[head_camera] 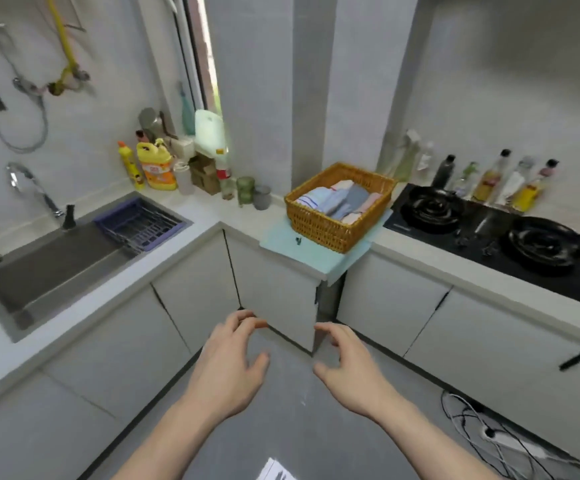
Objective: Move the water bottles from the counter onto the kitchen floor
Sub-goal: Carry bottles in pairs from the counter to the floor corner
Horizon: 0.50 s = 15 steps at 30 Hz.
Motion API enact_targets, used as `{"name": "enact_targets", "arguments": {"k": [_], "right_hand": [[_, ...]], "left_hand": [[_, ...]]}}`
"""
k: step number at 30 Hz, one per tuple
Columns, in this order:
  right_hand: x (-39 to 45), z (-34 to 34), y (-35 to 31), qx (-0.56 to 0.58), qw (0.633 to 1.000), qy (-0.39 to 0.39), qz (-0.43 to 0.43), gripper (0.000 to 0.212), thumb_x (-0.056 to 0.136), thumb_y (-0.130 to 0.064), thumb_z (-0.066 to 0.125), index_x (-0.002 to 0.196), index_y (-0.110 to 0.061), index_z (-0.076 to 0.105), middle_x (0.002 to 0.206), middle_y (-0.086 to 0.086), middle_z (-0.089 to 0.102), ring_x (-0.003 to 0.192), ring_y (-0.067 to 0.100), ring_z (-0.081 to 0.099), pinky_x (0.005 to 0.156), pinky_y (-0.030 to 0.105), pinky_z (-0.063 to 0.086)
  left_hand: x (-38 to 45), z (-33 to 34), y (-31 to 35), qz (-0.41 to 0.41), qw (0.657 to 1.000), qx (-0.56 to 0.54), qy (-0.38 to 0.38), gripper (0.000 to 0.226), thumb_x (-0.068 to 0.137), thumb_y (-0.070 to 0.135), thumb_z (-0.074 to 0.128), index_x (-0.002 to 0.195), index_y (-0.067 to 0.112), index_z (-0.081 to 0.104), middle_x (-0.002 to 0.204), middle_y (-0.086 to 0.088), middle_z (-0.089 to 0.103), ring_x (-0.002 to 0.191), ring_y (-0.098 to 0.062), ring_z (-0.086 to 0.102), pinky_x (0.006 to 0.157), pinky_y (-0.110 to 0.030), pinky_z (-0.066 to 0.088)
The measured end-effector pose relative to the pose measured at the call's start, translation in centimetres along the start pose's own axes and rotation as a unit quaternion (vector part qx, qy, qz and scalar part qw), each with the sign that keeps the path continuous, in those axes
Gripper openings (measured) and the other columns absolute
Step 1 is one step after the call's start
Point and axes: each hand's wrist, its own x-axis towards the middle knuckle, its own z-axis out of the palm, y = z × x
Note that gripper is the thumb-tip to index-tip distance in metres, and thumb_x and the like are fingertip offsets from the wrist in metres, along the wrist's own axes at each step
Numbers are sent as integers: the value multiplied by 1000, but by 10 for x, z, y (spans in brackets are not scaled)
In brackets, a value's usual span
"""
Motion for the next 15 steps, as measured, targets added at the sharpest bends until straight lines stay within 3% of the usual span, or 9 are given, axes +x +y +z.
{"name": "enact_targets", "arguments": {"k": [9,15], "right_hand": [[12,-163,96,44,981,165,88,54,93,-27,63,140,-45,43,140,-27,38,132,-1,41,112,27,37],[15,-249,147,61,951,262,151,55,91,-21,64,136,-46,46,136,-22,42,130,2,43,105,20,35]], "left_hand": [[152,56,168,188,980,-32,-53,43,90,40,62,131,38,53,148,18,36,134,-8,38,110,-28,39],[235,104,266,295,948,-48,-106,43,87,37,64,129,36,55,148,14,38,136,-9,39,112,-23,29]]}}
